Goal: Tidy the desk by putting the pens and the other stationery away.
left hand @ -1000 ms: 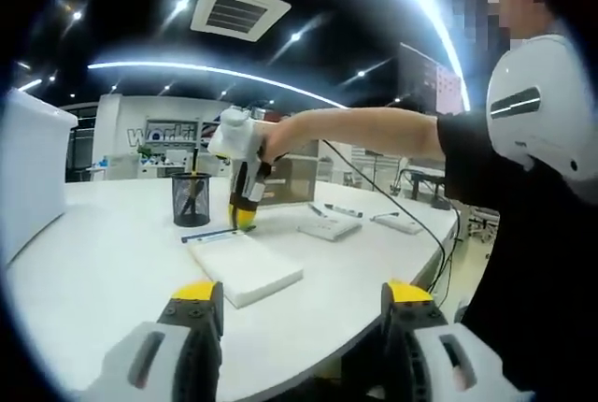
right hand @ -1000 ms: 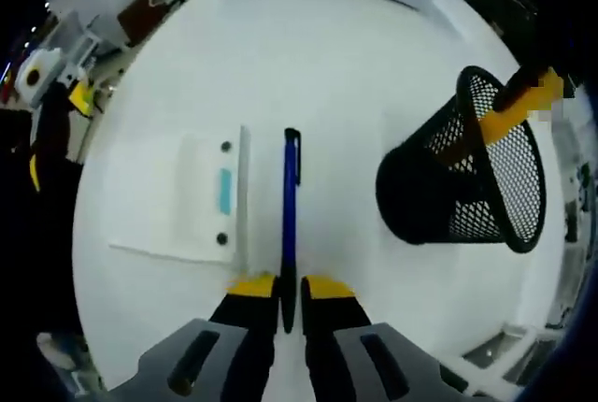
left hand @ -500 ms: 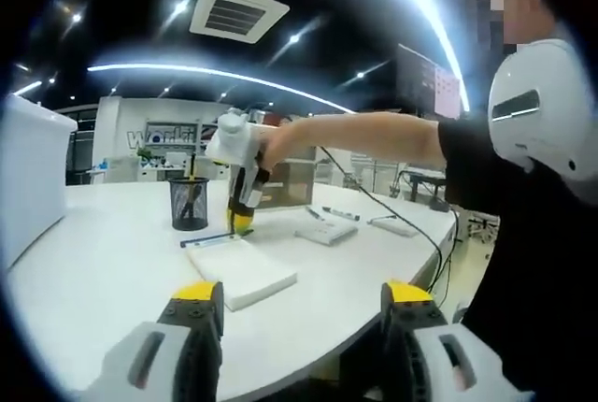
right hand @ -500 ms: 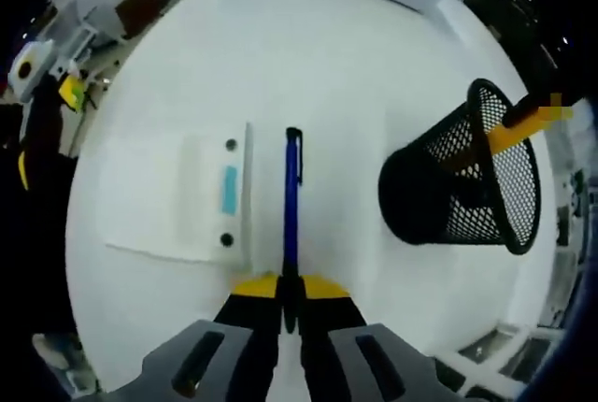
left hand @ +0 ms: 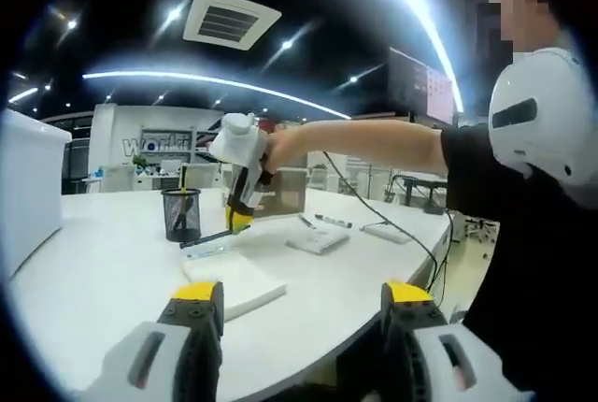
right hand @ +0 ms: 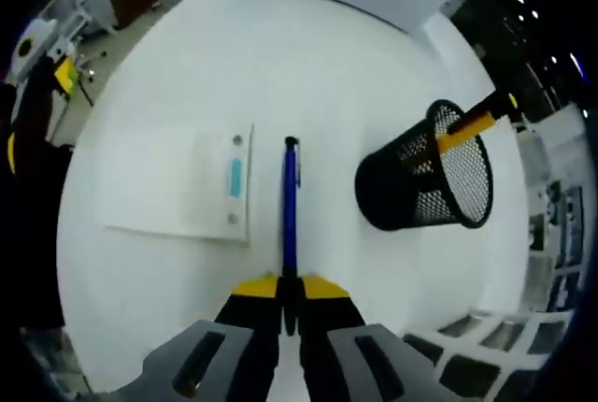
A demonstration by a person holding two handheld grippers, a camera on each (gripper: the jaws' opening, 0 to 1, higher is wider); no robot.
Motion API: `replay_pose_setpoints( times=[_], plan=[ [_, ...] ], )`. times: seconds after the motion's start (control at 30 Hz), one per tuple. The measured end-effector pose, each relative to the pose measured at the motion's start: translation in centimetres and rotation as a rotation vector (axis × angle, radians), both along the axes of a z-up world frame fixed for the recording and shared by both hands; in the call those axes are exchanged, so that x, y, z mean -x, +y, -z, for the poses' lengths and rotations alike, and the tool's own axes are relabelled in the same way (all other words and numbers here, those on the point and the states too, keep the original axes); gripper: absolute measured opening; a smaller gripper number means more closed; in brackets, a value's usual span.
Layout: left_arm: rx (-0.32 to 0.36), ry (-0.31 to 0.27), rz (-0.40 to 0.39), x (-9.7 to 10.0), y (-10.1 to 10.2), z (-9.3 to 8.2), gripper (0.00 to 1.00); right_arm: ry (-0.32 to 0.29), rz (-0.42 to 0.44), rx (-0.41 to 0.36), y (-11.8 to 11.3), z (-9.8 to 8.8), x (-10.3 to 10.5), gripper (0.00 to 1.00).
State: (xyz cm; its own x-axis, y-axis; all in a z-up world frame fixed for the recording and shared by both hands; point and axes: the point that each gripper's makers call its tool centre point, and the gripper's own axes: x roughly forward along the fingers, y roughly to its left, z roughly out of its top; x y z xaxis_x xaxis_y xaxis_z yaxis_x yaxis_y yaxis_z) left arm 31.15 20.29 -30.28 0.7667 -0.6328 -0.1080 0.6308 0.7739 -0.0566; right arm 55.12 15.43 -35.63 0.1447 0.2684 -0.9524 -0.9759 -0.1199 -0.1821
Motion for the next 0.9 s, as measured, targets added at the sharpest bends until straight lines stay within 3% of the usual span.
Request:
replay_pose_setpoints(
  times=[0.5, 0.9],
  plan=[
    [0.002, -0.019, 0.032, -0.1, -1.4, -1.0, 0.68, -0.068, 0.024, -0.122, -3.0, -3.8, 0.9, 0.03],
    [0.035, -0.025, 0.063, -0.8, -2.5, -1.9, 0.68, -0.096, 0.076, -0.306, -5.5, -6.9, 3.1, 0.03]
  ],
)
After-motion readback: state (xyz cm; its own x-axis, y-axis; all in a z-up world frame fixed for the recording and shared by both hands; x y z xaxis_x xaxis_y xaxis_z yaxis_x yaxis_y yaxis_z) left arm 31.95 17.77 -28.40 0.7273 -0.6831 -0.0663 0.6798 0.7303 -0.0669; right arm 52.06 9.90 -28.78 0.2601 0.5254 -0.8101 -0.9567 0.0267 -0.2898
